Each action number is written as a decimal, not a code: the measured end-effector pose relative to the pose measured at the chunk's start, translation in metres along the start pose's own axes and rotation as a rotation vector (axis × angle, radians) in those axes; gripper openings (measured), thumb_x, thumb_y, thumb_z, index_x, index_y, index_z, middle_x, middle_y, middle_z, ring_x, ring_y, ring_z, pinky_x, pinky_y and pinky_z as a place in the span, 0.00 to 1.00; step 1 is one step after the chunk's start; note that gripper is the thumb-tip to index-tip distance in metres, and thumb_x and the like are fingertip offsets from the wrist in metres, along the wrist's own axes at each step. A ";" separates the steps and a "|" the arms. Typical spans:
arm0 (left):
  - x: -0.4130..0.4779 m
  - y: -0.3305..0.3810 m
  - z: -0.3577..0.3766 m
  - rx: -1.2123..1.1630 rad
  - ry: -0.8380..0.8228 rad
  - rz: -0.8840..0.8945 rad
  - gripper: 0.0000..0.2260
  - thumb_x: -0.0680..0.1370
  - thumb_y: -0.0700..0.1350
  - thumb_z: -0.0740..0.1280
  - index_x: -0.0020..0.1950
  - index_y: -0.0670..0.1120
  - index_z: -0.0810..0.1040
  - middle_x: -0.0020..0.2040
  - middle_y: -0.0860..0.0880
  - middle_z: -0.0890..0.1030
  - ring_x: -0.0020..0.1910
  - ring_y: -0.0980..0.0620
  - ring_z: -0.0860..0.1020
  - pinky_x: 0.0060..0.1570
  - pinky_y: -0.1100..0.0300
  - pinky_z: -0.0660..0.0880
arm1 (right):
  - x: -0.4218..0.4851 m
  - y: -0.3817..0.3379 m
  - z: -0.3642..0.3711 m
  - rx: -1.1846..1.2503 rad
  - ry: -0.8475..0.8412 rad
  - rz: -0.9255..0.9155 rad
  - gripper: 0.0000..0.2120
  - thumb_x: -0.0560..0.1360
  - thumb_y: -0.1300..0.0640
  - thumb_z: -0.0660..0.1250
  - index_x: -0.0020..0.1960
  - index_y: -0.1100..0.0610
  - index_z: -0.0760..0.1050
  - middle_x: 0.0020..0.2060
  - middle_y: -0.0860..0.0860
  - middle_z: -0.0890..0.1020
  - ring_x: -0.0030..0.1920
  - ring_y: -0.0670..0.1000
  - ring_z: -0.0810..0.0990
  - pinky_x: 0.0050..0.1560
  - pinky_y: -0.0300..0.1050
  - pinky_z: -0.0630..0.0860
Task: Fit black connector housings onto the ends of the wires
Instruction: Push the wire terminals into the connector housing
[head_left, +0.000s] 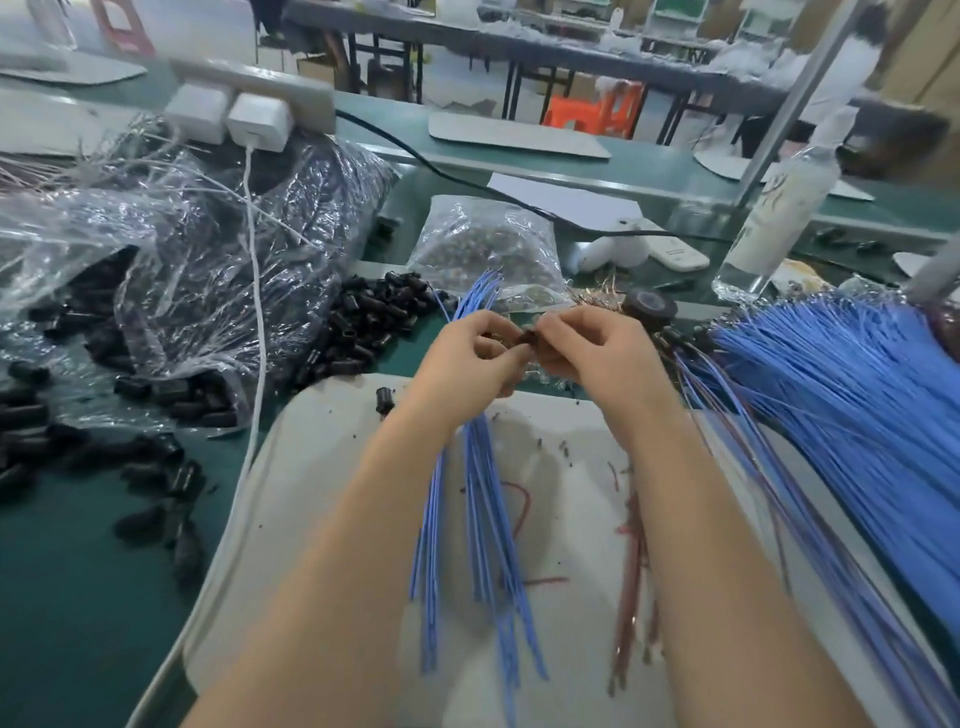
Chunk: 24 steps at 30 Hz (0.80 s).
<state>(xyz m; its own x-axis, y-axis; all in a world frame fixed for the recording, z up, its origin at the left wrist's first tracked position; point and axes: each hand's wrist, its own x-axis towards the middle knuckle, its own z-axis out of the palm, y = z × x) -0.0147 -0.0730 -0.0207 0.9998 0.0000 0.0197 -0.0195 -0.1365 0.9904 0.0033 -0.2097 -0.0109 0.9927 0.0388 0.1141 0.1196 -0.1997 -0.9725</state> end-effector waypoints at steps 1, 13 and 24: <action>0.000 -0.003 -0.002 -0.062 0.043 -0.014 0.03 0.77 0.39 0.67 0.47 0.46 0.75 0.36 0.46 0.78 0.31 0.56 0.77 0.36 0.63 0.78 | -0.002 0.001 0.005 0.084 0.008 0.024 0.05 0.77 0.61 0.67 0.42 0.56 0.79 0.33 0.50 0.83 0.35 0.47 0.81 0.41 0.41 0.79; 0.012 -0.022 -0.008 -0.382 0.480 0.031 0.06 0.79 0.38 0.64 0.44 0.48 0.72 0.39 0.50 0.77 0.31 0.61 0.78 0.33 0.70 0.75 | -0.015 0.018 0.052 -0.718 -0.070 0.058 0.10 0.75 0.49 0.68 0.40 0.55 0.78 0.39 0.55 0.82 0.44 0.57 0.79 0.40 0.42 0.69; 0.016 -0.029 -0.003 -0.357 0.414 -0.075 0.05 0.79 0.40 0.62 0.44 0.47 0.73 0.39 0.49 0.80 0.40 0.55 0.79 0.43 0.63 0.78 | -0.017 0.018 0.043 -0.563 -0.081 0.134 0.12 0.72 0.48 0.71 0.45 0.54 0.72 0.40 0.49 0.80 0.39 0.49 0.77 0.41 0.43 0.72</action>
<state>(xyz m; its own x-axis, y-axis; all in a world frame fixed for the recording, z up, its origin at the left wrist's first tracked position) 0.0017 -0.0657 -0.0488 0.9154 0.3961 -0.0720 -0.0201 0.2237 0.9744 -0.0116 -0.1720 -0.0393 0.9980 0.0478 -0.0403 0.0044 -0.6966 -0.7174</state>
